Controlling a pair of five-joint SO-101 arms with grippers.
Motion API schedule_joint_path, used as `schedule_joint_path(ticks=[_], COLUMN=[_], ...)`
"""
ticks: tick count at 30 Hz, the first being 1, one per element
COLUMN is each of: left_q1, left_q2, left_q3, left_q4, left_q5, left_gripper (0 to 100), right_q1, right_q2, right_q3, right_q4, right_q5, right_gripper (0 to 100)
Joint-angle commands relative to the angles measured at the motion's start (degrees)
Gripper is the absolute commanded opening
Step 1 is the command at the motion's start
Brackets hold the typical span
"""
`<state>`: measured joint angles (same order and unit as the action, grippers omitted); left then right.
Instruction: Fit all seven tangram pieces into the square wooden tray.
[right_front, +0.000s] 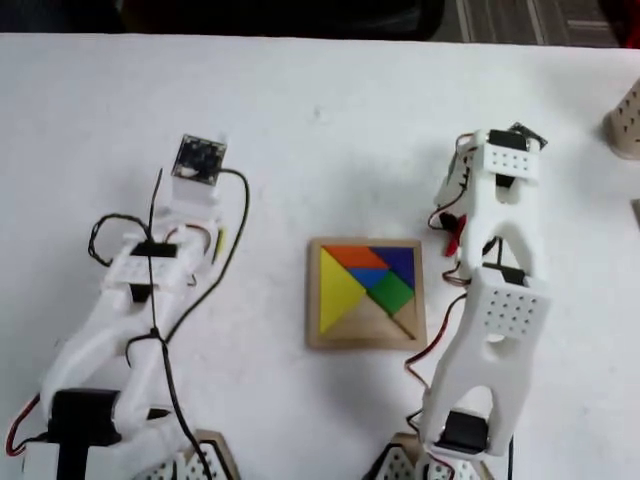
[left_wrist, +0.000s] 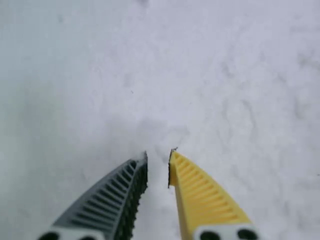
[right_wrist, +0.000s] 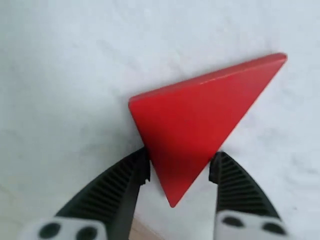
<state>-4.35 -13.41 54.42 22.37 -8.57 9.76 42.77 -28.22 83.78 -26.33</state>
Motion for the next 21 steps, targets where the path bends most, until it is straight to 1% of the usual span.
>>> schedule_joint_path(ticks=[1, 4, 6, 12, 18, 21], left_q1=[1.7, 1.7, 1.7, 1.7, 1.7, 1.7], left_q2=[-0.7, -0.7, -0.7, -0.7, -0.7, -0.7], left_q3=[-0.2, -0.2, -0.2, -0.2, -0.2, -0.2], left_q4=[-1.1, -1.1, -1.1, -1.1, -1.0, -1.0], left_q5=[-0.6, -0.6, -0.6, -0.6, -0.6, -0.6], left_gripper=[11, 11, 11, 11, 11, 11], right_q1=[1.1, 2.1, 3.2, 3.1, 2.1, 2.2], right_q2=[-5.3, -5.2, -5.1, -5.1, -3.1, -1.3], right_q3=[-3.3, -3.3, -3.0, -2.6, -3.3, -3.3], right_q4=[-0.2, -5.0, -8.1, -8.2, -8.8, -11.3], right_q5=[1.0, 1.0, 1.0, 1.0, 1.0, 1.0], right_gripper=[19.1, 19.7, 22.8, 32.0, 32.3, 32.2])
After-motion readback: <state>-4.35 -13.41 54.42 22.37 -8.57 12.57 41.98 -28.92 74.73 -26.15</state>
